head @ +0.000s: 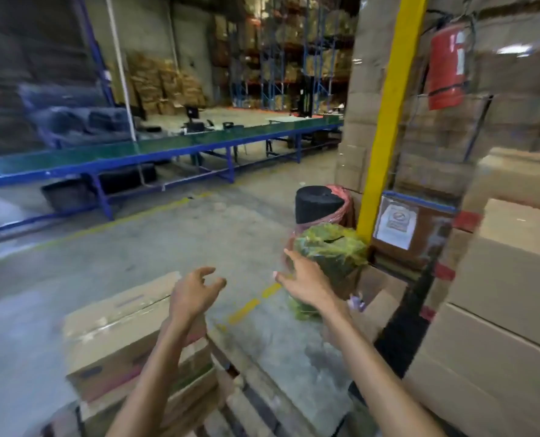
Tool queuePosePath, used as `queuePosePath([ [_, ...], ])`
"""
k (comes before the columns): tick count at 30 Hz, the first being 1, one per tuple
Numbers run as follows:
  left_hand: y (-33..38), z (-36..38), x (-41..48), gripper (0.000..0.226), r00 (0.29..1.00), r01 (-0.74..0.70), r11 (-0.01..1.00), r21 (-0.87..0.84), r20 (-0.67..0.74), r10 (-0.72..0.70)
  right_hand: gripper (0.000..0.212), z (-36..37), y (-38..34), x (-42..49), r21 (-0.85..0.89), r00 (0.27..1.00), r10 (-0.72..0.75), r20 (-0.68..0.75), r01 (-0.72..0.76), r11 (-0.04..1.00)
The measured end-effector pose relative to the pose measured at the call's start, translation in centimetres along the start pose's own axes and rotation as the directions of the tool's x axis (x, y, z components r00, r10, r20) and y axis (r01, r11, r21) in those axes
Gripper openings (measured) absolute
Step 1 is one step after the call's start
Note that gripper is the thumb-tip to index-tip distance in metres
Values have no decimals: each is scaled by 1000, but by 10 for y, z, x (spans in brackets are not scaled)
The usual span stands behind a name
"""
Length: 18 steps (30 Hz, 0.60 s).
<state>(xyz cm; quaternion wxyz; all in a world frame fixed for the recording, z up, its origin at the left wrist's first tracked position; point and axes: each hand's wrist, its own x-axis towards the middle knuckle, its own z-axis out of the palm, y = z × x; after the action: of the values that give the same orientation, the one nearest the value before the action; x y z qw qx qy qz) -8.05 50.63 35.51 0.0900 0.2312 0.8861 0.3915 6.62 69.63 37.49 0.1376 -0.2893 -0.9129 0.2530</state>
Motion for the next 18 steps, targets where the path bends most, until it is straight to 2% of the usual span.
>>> queuePosePath([
  [7, -175, -89, 1, 61, 961, 250, 968, 16, -122, -247, 72, 159, -111, 53, 92, 938, -134, 321, 110, 990],
  [10, -229, -112, 3, 64, 935, 330, 944, 20, -146, -324, 72, 217, -145, 72, 131, 908, -151, 390, 107, 986],
  [14, -289, -133, 9, 64, 879, 448, 892, -63, -150, -453, 74, 285, -168, 97, 137, 869, -147, 472, 93, 986],
  [18, -326, -141, 30, 59, 842, 508, 855, -102, -151, -518, 73, 331, -172, 128, 143, 863, -121, 490, 57, 988],
])
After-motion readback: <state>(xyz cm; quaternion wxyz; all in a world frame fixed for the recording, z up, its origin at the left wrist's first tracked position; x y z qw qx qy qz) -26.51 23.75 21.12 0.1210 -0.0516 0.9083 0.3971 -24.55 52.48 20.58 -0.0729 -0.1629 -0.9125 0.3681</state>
